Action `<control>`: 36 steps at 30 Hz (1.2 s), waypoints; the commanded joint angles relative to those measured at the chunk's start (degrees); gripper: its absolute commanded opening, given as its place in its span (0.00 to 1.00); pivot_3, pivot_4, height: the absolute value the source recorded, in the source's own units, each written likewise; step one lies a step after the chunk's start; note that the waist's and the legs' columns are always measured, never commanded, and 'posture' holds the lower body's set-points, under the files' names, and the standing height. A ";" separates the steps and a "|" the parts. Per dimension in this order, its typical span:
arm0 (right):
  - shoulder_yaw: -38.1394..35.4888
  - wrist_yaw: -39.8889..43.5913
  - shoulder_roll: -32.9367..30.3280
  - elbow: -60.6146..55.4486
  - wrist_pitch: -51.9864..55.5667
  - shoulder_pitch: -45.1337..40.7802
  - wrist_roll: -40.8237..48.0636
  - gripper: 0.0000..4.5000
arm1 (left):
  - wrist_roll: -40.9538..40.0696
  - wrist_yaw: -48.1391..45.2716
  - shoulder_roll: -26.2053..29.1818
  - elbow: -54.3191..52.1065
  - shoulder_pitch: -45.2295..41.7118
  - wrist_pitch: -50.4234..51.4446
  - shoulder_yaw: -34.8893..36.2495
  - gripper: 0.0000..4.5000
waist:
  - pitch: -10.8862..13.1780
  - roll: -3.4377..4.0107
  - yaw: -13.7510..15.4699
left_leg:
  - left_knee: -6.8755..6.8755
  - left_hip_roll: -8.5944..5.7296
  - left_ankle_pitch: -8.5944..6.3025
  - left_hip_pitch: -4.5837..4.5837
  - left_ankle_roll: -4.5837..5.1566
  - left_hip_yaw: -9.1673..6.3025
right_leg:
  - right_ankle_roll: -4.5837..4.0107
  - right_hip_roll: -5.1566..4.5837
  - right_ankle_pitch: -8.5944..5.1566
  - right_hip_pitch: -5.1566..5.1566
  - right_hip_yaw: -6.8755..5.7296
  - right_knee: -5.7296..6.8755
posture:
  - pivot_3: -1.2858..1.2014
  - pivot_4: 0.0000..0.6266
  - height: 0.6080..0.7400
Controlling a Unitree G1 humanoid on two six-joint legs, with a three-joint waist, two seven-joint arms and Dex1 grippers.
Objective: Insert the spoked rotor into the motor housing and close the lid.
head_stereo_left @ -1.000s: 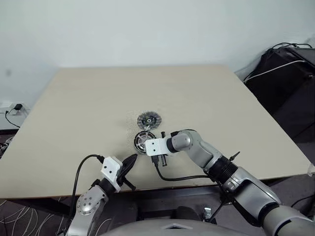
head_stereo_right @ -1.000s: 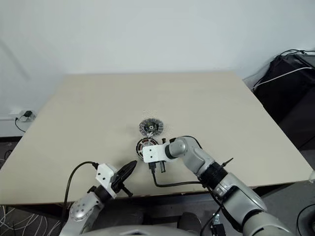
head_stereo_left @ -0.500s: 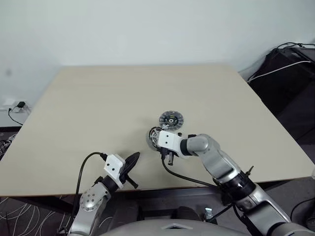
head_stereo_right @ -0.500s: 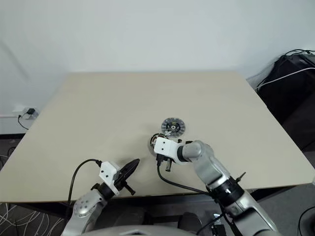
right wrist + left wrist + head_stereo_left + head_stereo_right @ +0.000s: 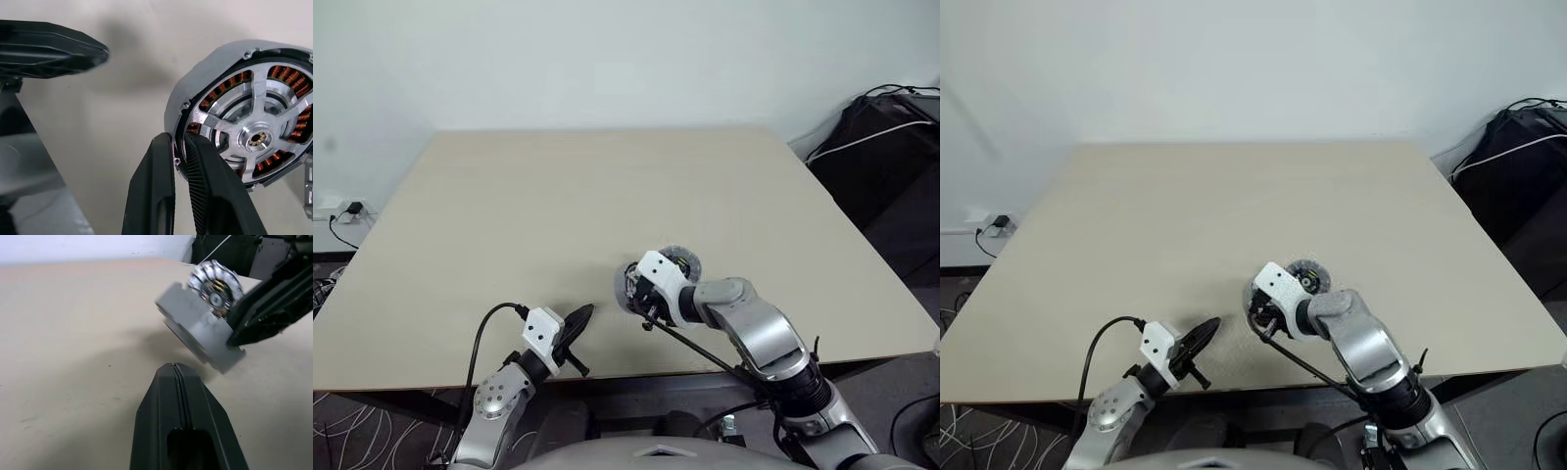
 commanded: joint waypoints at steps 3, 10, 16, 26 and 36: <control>-3.68 -3.85 2.81 -4.15 6.83 -3.35 5.33 0.03 | -0.30 -0.16 -0.18 -0.70 -0.34 -0.06 -0.15 0.00 | -0.01 0.01 -0.23 | -0.01 0.00 0.00 -0.10 0.00 0.00 | 0.00 0.01 0.00 -0.12 0.00 0.02 | 0.52 0.00 1.00; -5.41 -11.70 9.94 2.78 7.79 -4.36 7.67 0.03 | -0.15 -0.06 -0.18 -0.95 -0.03 0.37 -0.32 0.00 | -0.02 0.02 -0.30 | 0.01 0.00 0.00 -0.13 -0.01 0.00 | -0.02 0.01 0.03 -0.14 0.01 0.04 | 0.52 0.00 1.00; -5.81 -18.56 14.92 14.41 1.51 -5.06 6.72 0.03 | 0.02 0.05 -0.23 -1.13 -0.12 0.54 -0.48 0.00 | -0.07 0.07 -0.32 | 0.04 -0.03 0.01 -0.12 -0.02 0.01 | 0.00 0.02 0.05 -0.13 0.01 0.07 | 0.52 0.00 1.00; -12.02 -26.76 24.28 25.03 -8.58 -7.27 8.44 0.52 | 0.07 0.20 -0.10 -1.43 -0.11 0.94 -0.49 0.00 | -0.36 0.31 -0.57 | 0.06 -0.05 0.06 0.02 -0.09 0.02 | -0.04 0.08 0.50 -0.02 0.04 0.11 | 0.52 0.00 1.00; -10.18 -18.80 22.25 10.74 -16.40 -7.82 16.51 0.58 | -0.01 0.04 0.04 -1.81 -0.07 1.49 -0.69 0.00 | -0.32 0.36 -1.60 | 0.06 0.13 0.20 0.01 -0.09 0.00 | 0.12 0.61 0.70 -0.24 0.42 0.04 | 0.52 0.00 1.00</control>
